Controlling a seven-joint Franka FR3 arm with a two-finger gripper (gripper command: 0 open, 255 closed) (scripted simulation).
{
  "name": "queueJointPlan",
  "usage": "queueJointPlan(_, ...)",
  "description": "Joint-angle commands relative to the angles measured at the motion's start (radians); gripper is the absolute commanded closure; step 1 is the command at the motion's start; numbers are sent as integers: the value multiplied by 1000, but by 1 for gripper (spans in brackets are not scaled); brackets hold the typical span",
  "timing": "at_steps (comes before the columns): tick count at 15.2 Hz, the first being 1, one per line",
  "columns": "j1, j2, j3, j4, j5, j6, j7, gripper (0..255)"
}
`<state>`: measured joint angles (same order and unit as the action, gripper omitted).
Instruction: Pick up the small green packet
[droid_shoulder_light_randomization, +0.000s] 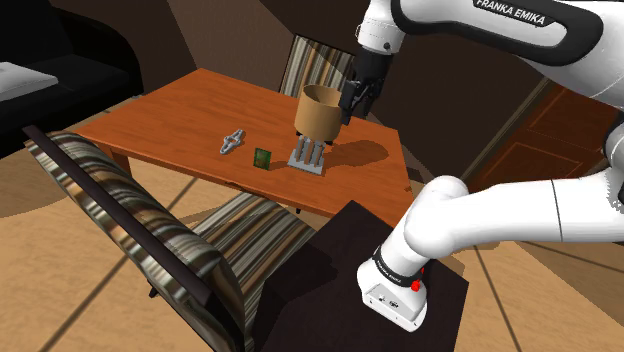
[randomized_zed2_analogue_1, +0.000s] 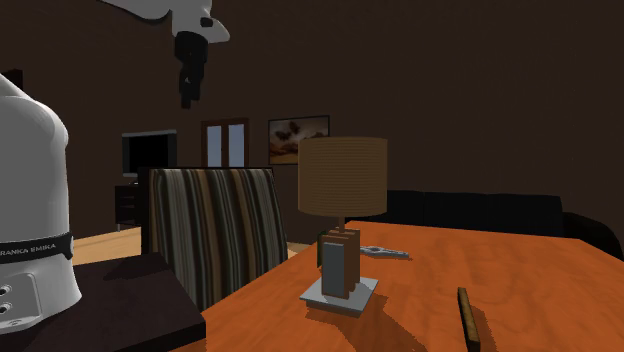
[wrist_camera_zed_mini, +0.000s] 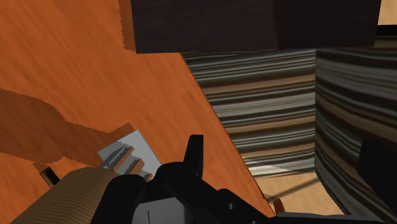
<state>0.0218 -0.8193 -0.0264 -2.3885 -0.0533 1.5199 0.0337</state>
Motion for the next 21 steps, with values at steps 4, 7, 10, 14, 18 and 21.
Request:
queueJointPlan(4, 5, 61, -46, -32, -25, 101, -71, 0)
queueJointPlan(7, 11, 137, -91, -50, -43, 202, -142, 0)
queueJointPlan(10, 20, 227, -134, -53, -54, 302, -213, 0)
queueJointPlan(14, 36, 363, -189, -36, -53, 428, -311, 0)
queueJointPlan(18, 56, 514, -237, 7, -28, 541, -416, 0)
queueJointPlan(21, 71, 634, -266, 55, 8, 614, -502, 0)
